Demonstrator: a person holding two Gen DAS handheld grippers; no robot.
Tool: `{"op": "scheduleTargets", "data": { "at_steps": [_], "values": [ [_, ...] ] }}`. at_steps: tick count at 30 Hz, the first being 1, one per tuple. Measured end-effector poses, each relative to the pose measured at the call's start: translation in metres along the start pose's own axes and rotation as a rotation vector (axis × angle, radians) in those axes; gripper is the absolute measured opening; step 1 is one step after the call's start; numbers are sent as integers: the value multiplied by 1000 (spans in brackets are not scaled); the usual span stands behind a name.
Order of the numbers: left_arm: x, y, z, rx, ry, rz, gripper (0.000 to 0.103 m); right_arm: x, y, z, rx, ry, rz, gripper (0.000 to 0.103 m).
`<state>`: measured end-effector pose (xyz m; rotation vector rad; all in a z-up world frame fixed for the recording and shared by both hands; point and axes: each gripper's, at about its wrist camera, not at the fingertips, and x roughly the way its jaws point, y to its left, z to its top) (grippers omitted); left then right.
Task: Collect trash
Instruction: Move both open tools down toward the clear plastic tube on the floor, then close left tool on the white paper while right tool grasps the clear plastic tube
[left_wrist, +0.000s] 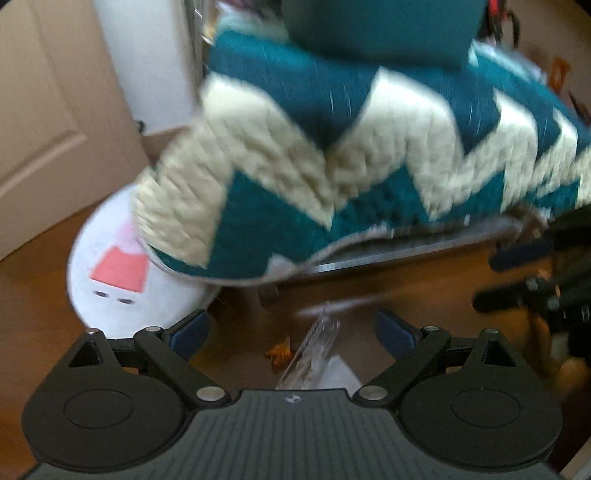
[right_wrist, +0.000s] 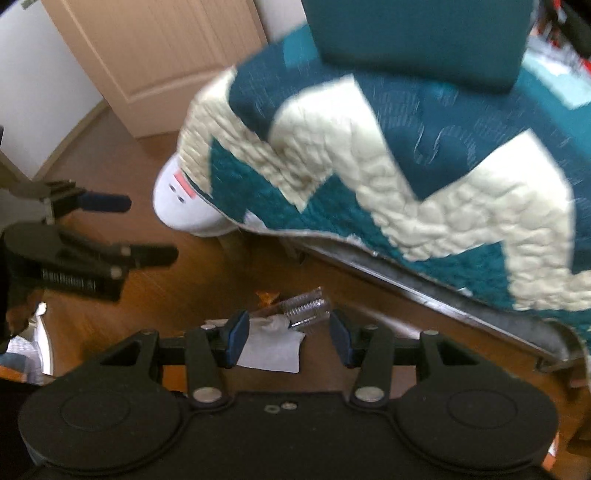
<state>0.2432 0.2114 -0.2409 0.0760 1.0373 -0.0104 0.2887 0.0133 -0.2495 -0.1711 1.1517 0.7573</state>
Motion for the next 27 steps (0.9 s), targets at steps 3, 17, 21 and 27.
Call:
{"op": "scheduleTargets", "data": {
  "at_steps": [3,17,21,27],
  "values": [
    [40,-4,-16,57,38,-30,97,40,-9,-1,2,47,-4,48],
    [166,-21,-78,106,148,-24,81,186,-40,-7,63,212,-18,48],
    [178,-31,-86,170,148,-24,62,206,-47,-5,73,224,-18,48],
    [192,-15,-97,96,196,-4,57,224,-55,-5,89,241,-21,47]
  ]
}}
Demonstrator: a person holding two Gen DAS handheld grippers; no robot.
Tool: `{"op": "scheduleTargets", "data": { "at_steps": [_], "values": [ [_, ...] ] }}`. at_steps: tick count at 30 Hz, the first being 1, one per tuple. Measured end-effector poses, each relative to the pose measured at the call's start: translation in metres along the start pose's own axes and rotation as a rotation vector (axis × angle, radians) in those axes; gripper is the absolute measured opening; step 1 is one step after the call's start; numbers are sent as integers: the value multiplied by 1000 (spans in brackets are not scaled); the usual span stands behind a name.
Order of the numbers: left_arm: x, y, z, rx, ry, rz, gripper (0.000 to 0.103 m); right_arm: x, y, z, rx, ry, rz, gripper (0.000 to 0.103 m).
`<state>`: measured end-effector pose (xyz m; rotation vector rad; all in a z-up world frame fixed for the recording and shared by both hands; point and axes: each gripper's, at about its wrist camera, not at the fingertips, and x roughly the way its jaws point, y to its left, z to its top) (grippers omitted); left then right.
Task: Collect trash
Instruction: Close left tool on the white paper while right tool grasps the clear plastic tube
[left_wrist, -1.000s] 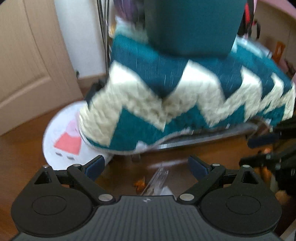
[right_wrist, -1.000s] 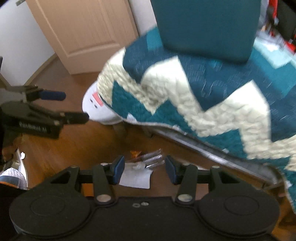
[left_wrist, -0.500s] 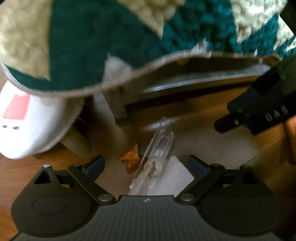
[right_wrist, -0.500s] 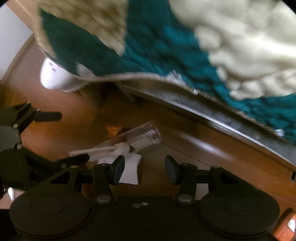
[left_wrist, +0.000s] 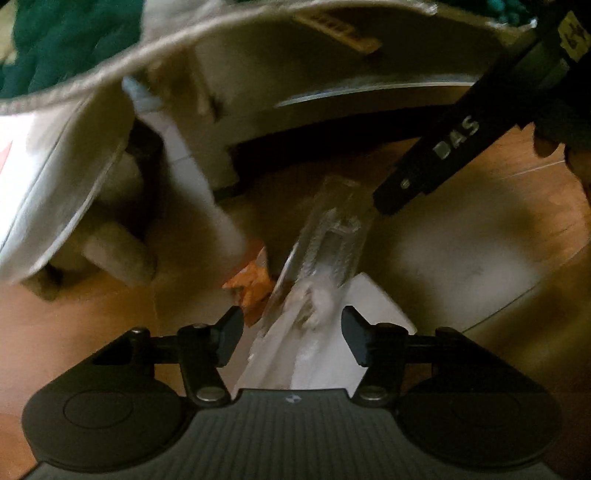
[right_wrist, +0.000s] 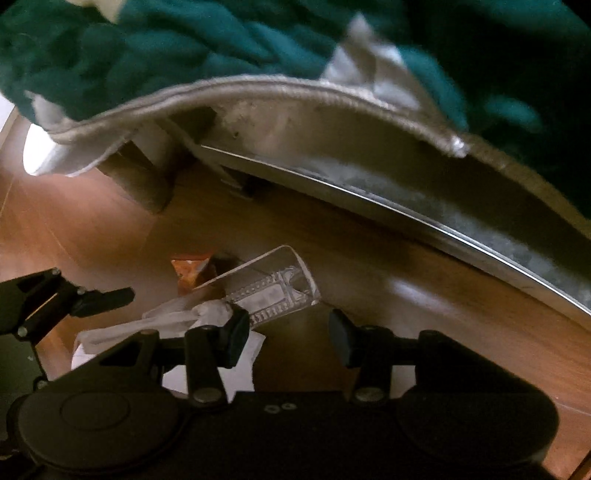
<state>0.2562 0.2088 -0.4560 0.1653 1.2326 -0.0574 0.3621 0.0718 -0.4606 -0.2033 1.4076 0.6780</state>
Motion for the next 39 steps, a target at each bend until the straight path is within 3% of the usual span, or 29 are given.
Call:
{"op": "scheduleTargets", "data": {
  "at_steps": [3,8,14,16,19,25,28,30,31,39],
  "values": [
    [1,11,-6,-44,17,-17,54,8,-3,3,10,1,0,47],
    [8,24,-15,-103,59,-50,41,22,-5,9,10,7,-6,47],
    [14,28,-16,-119,72,-64,29,36,-4,15,23,5,-32,46],
    [15,27,-15,-119,73,-57,16,45,-4,16,21,4,-44,46],
    [15,26,-16,-123,69,-54,9,53,-3,16,18,10,-59,45],
    [12,27,-13,-132,53,-78,4,72,0,14,31,28,-78,45],
    [7,25,-10,-137,41,-92,4,76,2,12,20,37,-97,39],
    [4,25,-7,-147,34,-110,3,81,3,11,15,51,-117,15],
    [2,24,-6,-149,30,-113,3,82,2,11,25,58,-113,11],
    [-31,16,10,-105,-8,-138,3,68,-5,3,32,49,-153,10]
  ]
}}
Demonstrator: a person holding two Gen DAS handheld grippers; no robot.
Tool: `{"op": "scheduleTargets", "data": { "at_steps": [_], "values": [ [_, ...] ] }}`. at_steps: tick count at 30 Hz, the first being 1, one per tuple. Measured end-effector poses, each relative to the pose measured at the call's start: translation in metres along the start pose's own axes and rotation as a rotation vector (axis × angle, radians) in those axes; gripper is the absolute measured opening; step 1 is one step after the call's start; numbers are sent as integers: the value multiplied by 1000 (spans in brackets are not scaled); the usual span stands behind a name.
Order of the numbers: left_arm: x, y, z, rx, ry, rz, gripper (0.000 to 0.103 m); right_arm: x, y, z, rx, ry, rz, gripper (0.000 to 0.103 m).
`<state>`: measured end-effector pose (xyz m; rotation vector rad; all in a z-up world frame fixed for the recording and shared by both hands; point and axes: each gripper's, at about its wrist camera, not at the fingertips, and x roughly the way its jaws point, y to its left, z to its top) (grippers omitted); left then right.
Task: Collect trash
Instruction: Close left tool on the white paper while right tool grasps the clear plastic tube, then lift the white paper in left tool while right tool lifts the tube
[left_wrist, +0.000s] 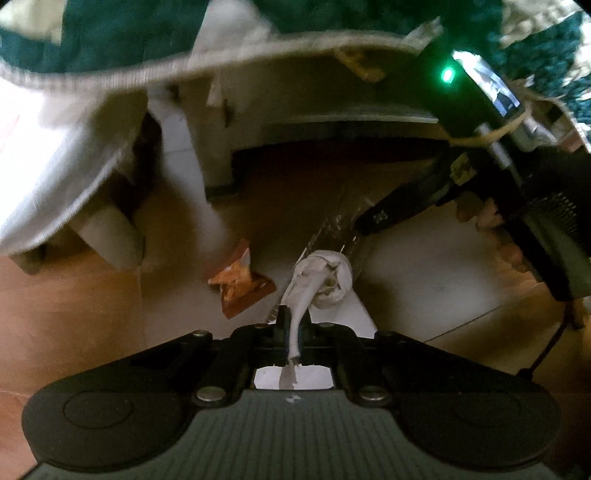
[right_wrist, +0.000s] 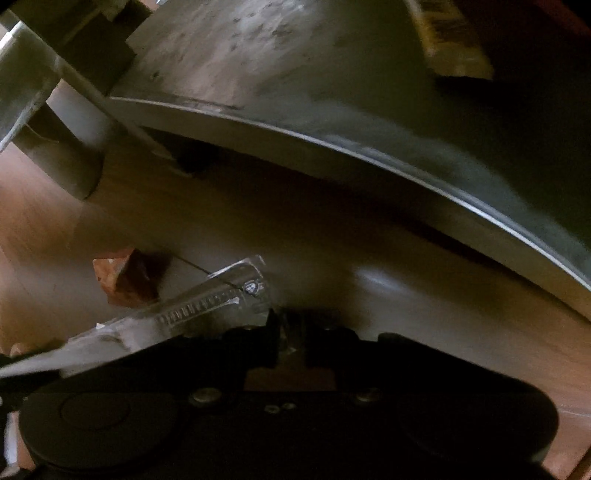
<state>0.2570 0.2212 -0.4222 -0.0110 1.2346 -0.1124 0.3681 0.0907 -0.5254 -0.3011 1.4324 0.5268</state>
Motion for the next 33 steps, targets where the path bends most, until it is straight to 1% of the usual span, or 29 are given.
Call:
{"op": "scheduleTargets", "data": {
  "at_steps": [4,7,10,13,15,17,22,27,33],
  "values": [
    [-31,-12,12,51,-25,-17,3,-25,-10,-12,39,-8,-24,9],
    [-58,-23,24,98,-55,-22,3,-55,-26,-25,59,-24,-53,9],
    [-86,-32,37,110,-82,-24,3,-91,-49,-40,65,-45,-86,9],
    [-118,-47,50,136,-126,-16,3,-137,-76,-57,130,-74,-97,9],
    [-142,-57,57,158,-161,-9,3,-165,-87,-68,167,-99,-96,9],
    [-165,-68,62,176,-193,-4,3,-202,-99,-78,183,-134,-90,9],
    [-225,-97,71,175,-267,6,3,-287,-107,-96,178,-232,-52,9],
    [-284,-128,64,167,-354,28,3,-372,-102,-118,125,-354,-36,9],
    [-353,-157,52,148,-465,74,3,-449,-94,-156,128,-472,-45,9]
  ]
}}
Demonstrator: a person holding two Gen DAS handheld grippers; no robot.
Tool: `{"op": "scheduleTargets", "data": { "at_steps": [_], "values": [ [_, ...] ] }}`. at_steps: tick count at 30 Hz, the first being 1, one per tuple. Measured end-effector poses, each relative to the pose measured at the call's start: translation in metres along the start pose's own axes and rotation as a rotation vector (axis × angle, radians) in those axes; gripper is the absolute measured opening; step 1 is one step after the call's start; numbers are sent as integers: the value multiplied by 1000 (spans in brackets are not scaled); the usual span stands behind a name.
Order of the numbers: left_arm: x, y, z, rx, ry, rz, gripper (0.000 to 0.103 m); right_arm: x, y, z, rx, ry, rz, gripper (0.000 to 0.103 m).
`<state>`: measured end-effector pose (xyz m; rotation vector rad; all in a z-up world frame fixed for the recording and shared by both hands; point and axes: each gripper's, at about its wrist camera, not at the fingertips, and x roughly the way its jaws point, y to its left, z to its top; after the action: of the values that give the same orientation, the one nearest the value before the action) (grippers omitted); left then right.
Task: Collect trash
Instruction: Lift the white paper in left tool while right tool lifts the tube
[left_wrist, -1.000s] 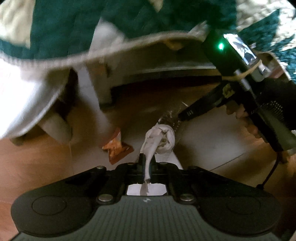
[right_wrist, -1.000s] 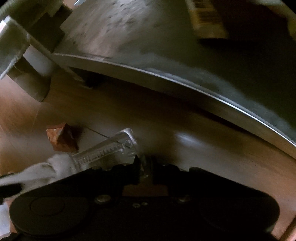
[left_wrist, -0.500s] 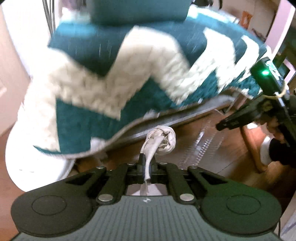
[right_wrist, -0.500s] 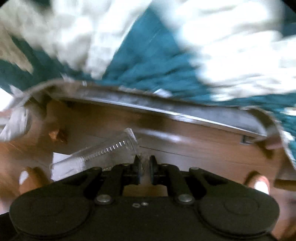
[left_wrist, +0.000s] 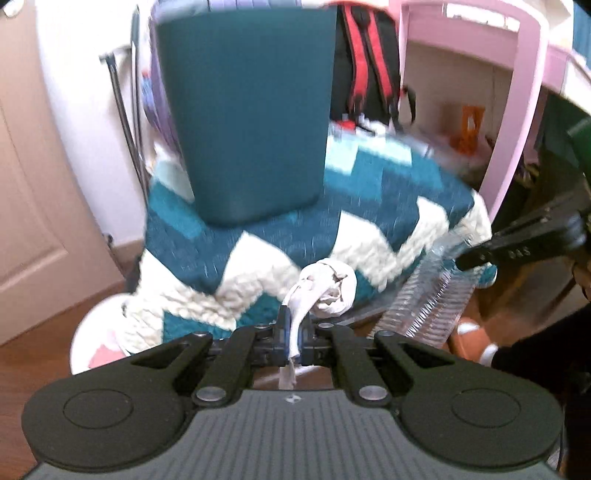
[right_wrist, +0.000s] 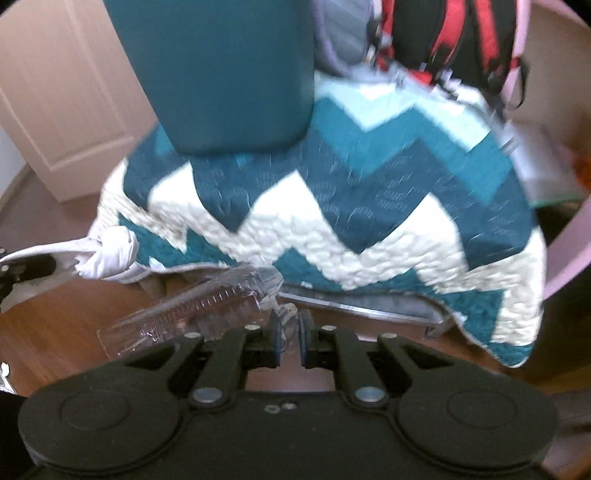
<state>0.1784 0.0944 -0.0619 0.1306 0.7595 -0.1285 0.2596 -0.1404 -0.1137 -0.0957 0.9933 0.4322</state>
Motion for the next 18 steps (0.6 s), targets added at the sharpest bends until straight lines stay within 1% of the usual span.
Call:
{"op": "scheduleTargets", "data": {
  "at_steps": [4,9,12,15,18],
  "values": [
    [-40,-12,20,11,-63,52,3,-54,-1,7,-3,-88,-10,9],
    [-81,-19,57,12,-151,95,3,-113,-3,35,-30,-218,-36,9],
    [-100,-20,85,8,-197,107,3,-142,0,62,-60,-297,-63,9],
    [-111,-17,114,-11,-229,108,3,-162,1,94,-70,-373,-86,9],
    [-120,-15,145,8,-265,132,3,-180,1,127,-73,-436,-113,9]
  ]
}}
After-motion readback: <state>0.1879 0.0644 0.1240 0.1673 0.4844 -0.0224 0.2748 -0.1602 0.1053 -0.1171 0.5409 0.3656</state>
